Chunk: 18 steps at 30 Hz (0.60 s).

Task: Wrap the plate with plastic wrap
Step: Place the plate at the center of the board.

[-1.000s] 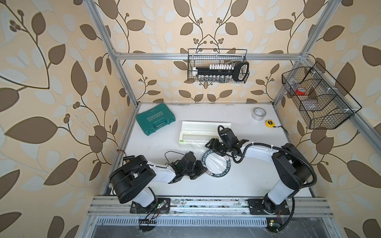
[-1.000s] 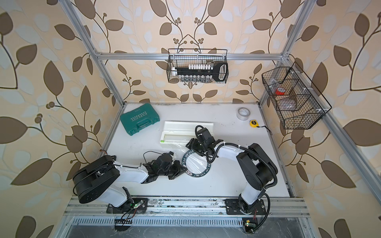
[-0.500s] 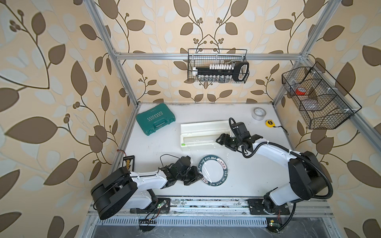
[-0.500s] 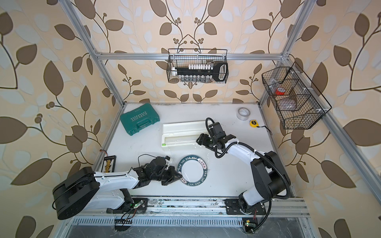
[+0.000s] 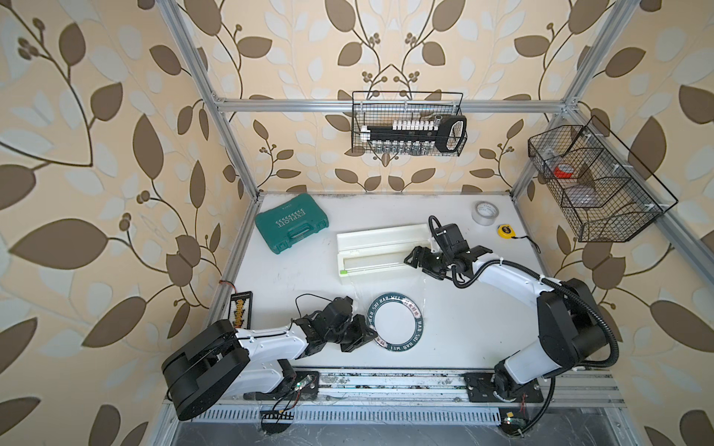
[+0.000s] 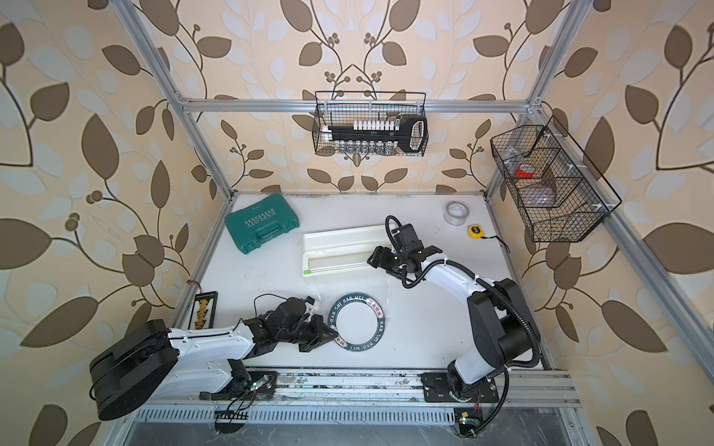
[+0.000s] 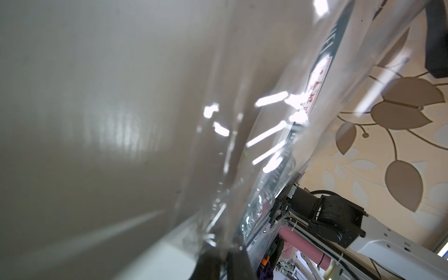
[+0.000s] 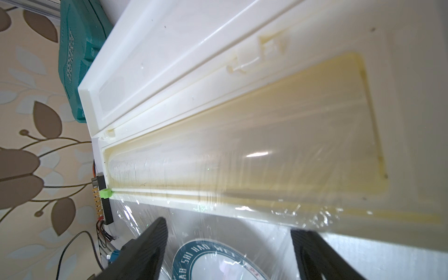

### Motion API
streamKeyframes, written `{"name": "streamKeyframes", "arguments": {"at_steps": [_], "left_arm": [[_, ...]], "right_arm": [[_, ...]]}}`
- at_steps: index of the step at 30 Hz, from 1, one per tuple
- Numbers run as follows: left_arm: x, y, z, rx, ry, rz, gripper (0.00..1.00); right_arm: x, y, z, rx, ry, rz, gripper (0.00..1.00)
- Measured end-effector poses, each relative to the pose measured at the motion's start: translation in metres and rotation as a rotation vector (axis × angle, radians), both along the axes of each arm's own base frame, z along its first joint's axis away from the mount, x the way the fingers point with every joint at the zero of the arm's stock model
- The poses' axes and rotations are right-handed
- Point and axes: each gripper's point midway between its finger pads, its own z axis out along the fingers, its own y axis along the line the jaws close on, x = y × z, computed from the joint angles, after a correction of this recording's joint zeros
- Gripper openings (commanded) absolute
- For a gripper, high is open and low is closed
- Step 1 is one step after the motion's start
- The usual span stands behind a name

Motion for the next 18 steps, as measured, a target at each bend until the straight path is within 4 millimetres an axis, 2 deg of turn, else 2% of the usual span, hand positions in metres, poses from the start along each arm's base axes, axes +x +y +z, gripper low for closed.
{"name": "streamKeyframes", "arguments": {"at_steps": [9,12,18], "left_arm": [[-0.001,-0.001,0.001,-0.018,0.036,0.029,0.06],[-0.004,-0.003,0.001,-0.020,0.049,0.036,0.07],[-0.015,0.002,-0.009,0.013,0.095,0.034,0.12]], "right_arm": [[-0.001,-0.001,0.004,-0.014,-0.016,0.018,0.81],[0.002,-0.002,0.013,-0.023,-0.038,0.024,0.81],[0.021,-0.003,0.040,-0.023,-0.138,0.014,0.81]]}}
